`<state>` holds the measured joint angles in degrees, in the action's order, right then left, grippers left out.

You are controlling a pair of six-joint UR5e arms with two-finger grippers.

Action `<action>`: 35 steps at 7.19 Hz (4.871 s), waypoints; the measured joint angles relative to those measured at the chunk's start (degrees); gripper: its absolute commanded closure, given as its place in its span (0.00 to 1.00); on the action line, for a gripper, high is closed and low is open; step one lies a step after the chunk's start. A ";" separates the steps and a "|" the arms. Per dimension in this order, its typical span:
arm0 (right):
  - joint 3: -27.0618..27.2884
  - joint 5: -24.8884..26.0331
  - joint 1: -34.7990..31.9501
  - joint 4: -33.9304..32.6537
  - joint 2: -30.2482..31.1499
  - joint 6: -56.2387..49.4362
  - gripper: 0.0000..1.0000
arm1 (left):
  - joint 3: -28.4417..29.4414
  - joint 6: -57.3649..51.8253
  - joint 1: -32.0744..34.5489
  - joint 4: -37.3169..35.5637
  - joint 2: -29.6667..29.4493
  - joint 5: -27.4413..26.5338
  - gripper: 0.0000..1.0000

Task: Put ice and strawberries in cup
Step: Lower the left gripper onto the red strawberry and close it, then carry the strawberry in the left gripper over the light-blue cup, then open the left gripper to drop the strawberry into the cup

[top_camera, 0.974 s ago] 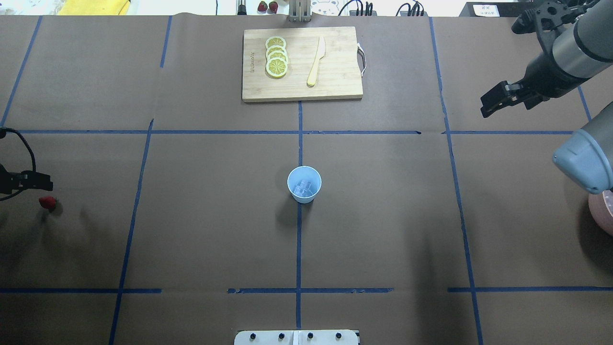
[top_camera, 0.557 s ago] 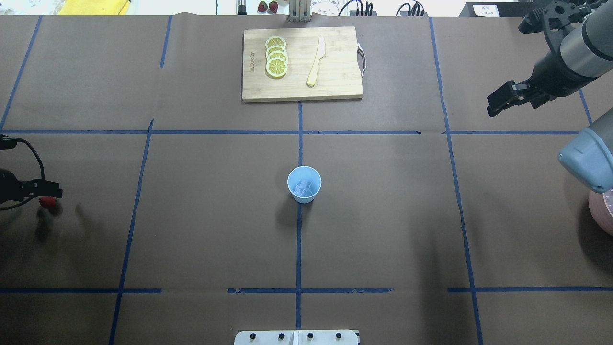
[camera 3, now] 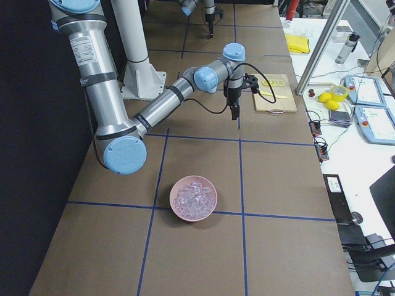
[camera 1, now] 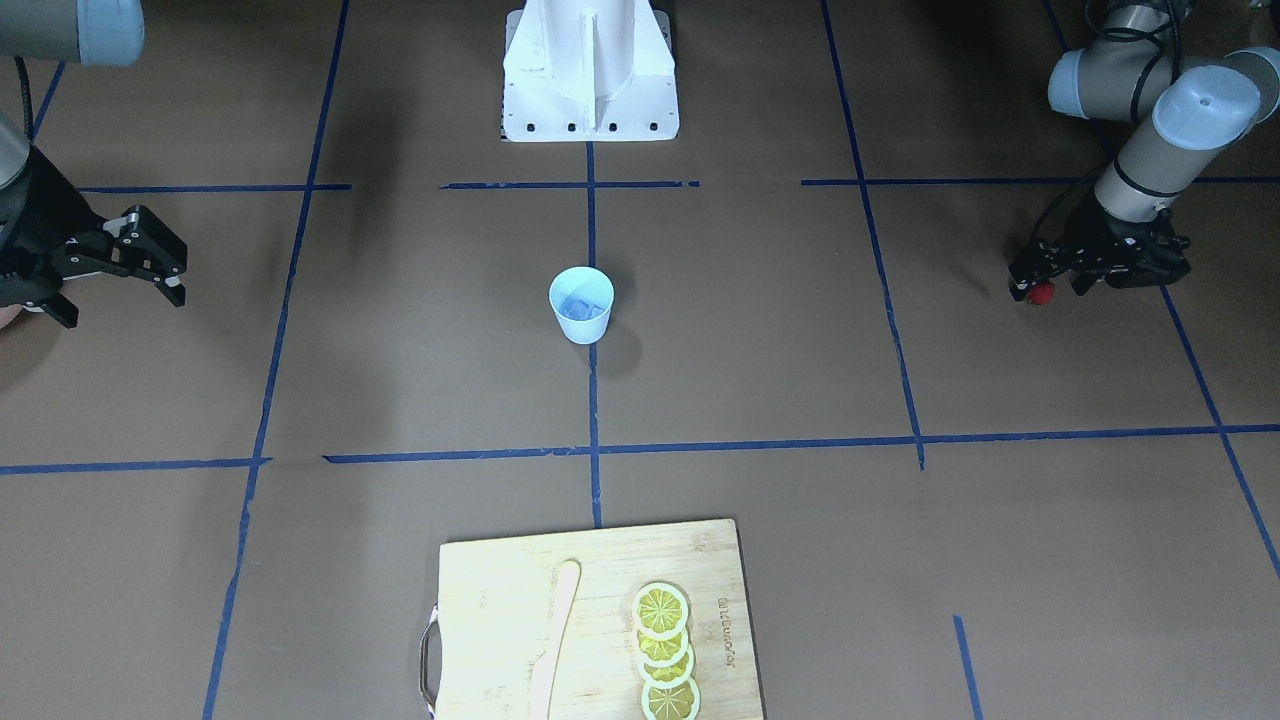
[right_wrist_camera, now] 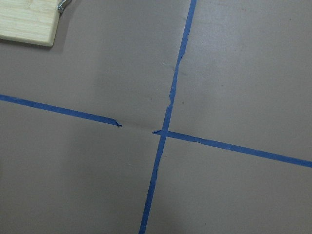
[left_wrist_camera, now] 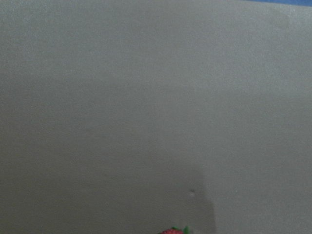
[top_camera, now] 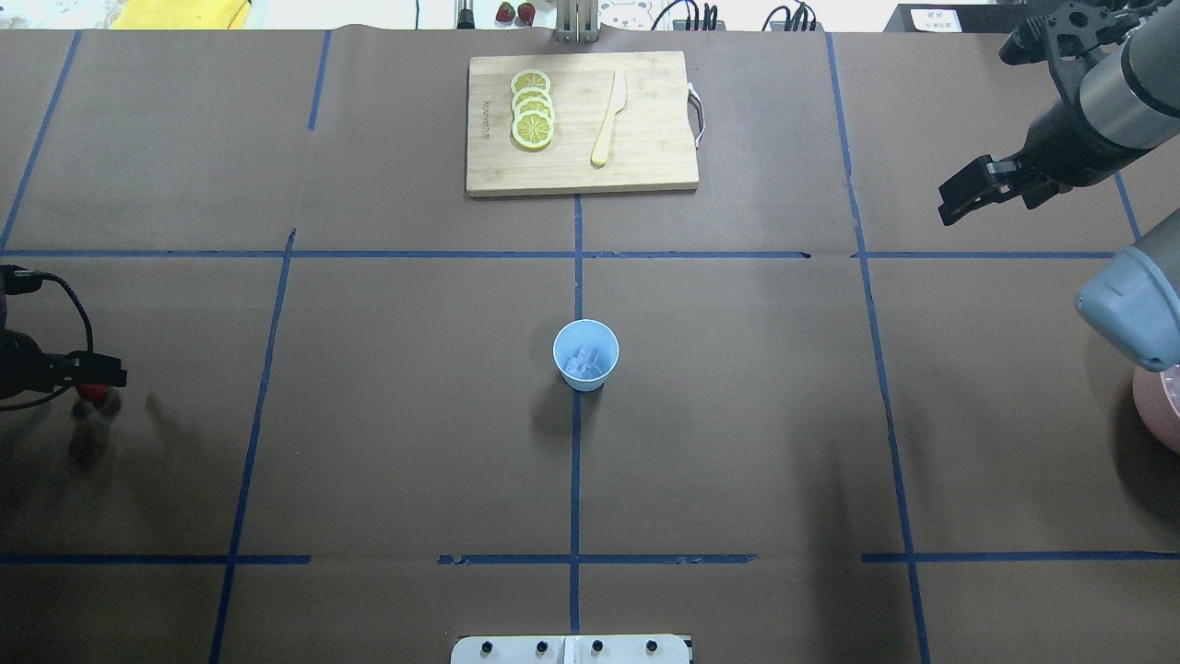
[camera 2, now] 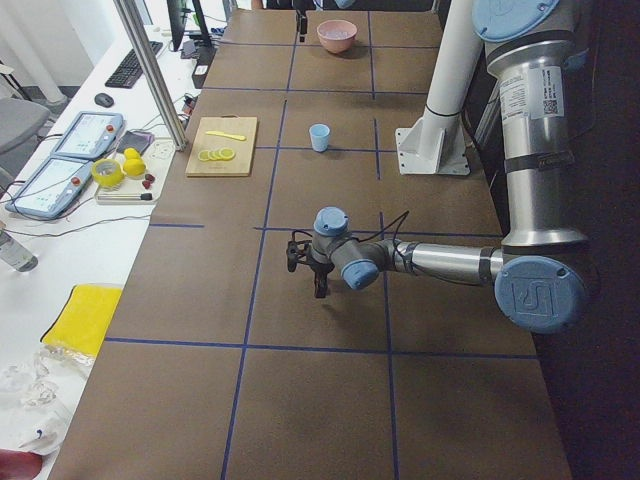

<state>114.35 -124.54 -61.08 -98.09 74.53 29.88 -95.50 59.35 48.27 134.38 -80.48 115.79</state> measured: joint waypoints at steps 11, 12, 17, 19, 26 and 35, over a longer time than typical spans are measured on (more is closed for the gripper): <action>0.17 -0.05 0.00 0.00 0.23 0.00 0.01 | -5.80 -0.30 2.06 -5.49 0.49 5.30 1.00; 0.20 -0.07 0.00 0.02 0.25 0.00 0.01 | -11.10 -1.29 3.69 -12.97 0.27 6.85 1.00; 1.94 -0.35 -4.20 0.09 5.72 -5.85 0.01 | -23.58 -0.19 -0.23 -51.52 -24.24 4.20 1.00; 0.37 -2.34 -10.08 0.02 9.00 -13.95 0.01 | -16.10 6.86 -6.52 -52.98 -37.36 0.16 1.00; -6.48 -7.64 -19.40 0.00 10.84 -25.65 0.01 | 1.82 15.61 -17.97 -51.18 -59.27 -6.09 1.00; -6.42 -7.64 -19.42 0.09 10.99 -25.69 0.01 | 8.35 17.04 -19.46 -47.96 -62.54 -7.43 0.00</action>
<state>107.93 -132.19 -80.51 -98.00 85.52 4.20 -87.15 76.39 28.81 86.42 -143.02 108.37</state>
